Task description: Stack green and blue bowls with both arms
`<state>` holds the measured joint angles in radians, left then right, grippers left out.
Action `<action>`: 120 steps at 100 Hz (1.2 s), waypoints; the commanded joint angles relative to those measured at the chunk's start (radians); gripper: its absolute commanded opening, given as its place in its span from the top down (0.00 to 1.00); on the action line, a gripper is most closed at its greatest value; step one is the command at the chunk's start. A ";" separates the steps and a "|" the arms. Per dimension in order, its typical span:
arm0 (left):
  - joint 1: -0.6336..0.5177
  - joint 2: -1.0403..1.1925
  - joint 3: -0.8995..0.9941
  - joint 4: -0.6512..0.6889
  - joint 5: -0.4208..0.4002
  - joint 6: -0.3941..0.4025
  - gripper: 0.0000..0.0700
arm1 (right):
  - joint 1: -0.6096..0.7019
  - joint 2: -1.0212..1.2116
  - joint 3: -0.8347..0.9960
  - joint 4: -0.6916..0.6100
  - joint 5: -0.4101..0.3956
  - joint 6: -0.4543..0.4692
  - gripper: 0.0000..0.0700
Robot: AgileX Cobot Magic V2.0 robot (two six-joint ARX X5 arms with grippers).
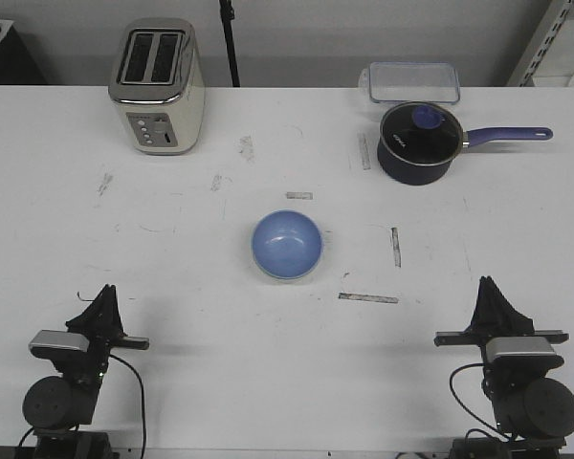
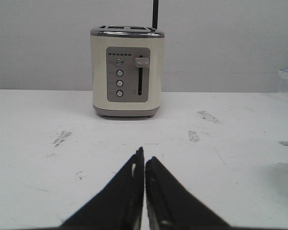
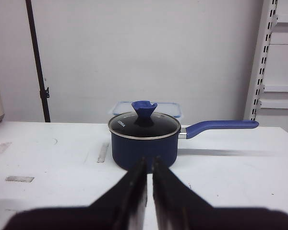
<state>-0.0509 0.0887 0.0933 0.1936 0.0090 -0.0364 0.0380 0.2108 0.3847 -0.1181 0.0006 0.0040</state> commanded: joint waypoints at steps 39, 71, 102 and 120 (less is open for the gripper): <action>0.017 -0.085 -0.081 -0.018 -0.014 0.041 1.00 | 0.000 -0.002 0.000 0.013 0.000 -0.002 0.98; 0.017 -0.085 -0.081 -0.016 -0.013 0.040 1.00 | 0.000 -0.002 0.000 0.013 0.000 -0.002 0.98; 0.017 -0.085 -0.081 -0.016 -0.013 0.040 1.00 | 0.000 -0.002 0.000 0.013 0.000 -0.002 0.98; 0.017 -0.085 -0.081 -0.016 -0.013 0.040 1.00 | 0.000 -0.002 0.000 0.013 0.000 -0.002 0.98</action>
<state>-0.0349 0.0051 0.0341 0.1638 -0.0013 -0.0090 0.0380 0.2108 0.3847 -0.1181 0.0006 0.0040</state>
